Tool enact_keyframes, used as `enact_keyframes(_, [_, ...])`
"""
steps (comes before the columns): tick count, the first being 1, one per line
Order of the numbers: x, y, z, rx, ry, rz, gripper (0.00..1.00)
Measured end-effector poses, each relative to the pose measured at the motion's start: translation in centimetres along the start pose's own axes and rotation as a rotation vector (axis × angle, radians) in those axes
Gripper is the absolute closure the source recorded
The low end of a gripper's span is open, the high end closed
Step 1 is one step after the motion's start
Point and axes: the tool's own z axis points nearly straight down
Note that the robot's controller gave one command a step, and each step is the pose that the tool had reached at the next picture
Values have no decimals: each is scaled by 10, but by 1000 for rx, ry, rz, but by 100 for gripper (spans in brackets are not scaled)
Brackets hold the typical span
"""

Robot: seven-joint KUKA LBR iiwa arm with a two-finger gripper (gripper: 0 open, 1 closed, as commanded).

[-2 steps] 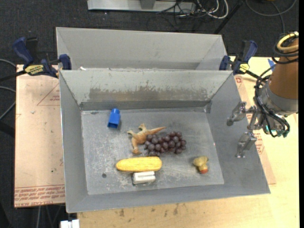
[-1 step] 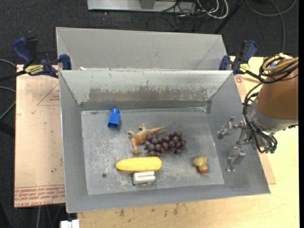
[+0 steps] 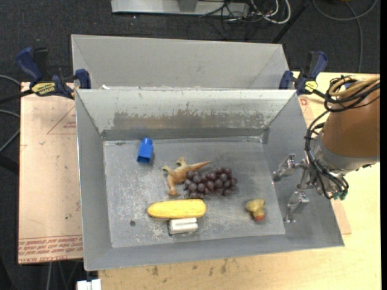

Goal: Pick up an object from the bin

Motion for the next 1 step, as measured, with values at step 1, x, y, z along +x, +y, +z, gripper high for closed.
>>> enact_keyframes(1, [-6,15,-21,-4,11,-146,0])
